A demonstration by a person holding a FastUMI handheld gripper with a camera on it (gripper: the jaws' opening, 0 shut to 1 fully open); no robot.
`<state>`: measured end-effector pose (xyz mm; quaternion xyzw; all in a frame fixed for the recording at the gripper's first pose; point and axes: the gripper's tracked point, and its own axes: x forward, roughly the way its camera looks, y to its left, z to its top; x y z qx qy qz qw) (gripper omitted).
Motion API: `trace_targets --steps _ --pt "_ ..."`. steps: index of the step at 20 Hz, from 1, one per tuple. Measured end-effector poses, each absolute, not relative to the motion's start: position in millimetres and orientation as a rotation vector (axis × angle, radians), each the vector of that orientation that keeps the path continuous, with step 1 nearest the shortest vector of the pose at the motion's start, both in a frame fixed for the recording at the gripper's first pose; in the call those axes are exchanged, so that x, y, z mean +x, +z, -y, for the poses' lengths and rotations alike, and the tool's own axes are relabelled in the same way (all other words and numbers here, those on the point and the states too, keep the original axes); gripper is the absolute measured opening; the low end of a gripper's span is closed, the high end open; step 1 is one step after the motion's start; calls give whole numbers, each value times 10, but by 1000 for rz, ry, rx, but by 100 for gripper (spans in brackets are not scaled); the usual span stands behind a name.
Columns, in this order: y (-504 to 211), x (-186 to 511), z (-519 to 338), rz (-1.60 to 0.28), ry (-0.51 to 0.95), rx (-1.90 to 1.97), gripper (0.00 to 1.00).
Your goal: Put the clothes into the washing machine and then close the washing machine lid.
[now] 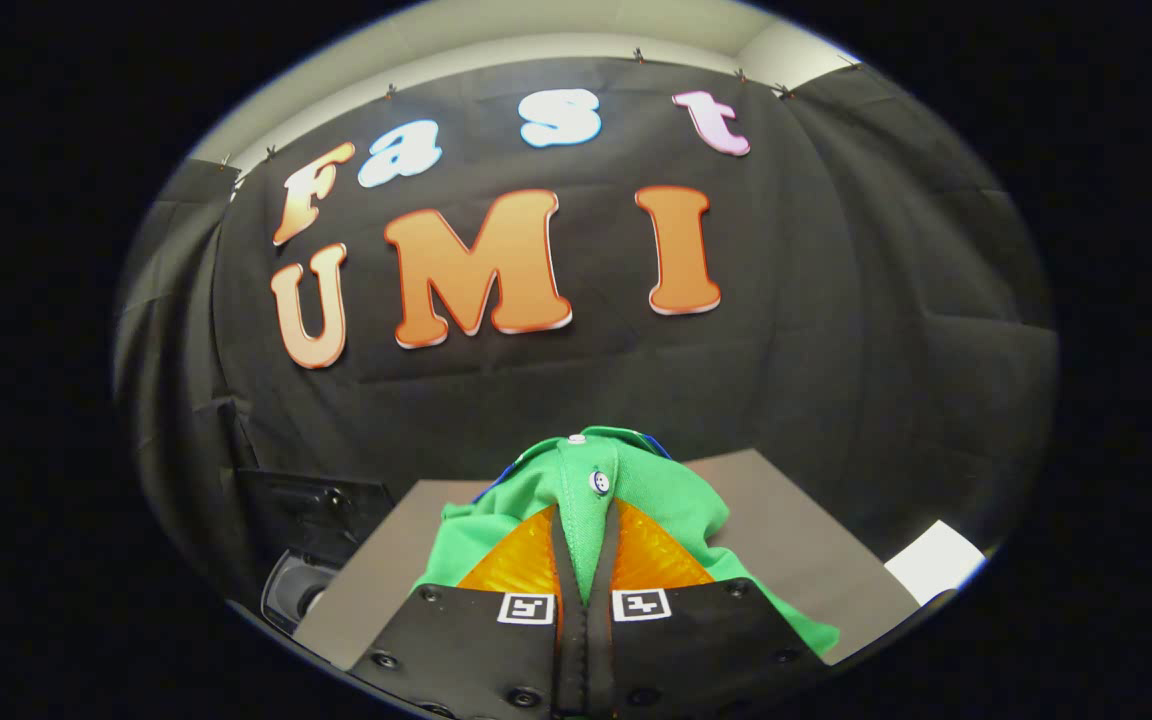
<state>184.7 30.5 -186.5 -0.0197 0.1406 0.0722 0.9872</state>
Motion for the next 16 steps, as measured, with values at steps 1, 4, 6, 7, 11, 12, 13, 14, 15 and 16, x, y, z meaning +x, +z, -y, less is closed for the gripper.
trace_targets --steps 1,4,6,7,11,12,13,14,15,16 --pt "-1749 1796 -360 -254 152 -34 8" --pt "-1410 1644 -542 -174 167 -11 8" --pt "-1226 1529 -683 -134 177 -7 8" --pt "-1135 1470 -750 -115 177 -5 8" --pt "-809 1233 -1126 -74 194 -22 8" --pt "-747 1180 -1218 -68 192 -31 8" --pt "-686 1106 -1326 -58 194 -37 8" --pt "-617 1038 -1454 -48 197 -35 7" --pt "-569 970 -1581 -38 201 -28 7" --pt "-519 909 -1717 -30 205 -18 7"
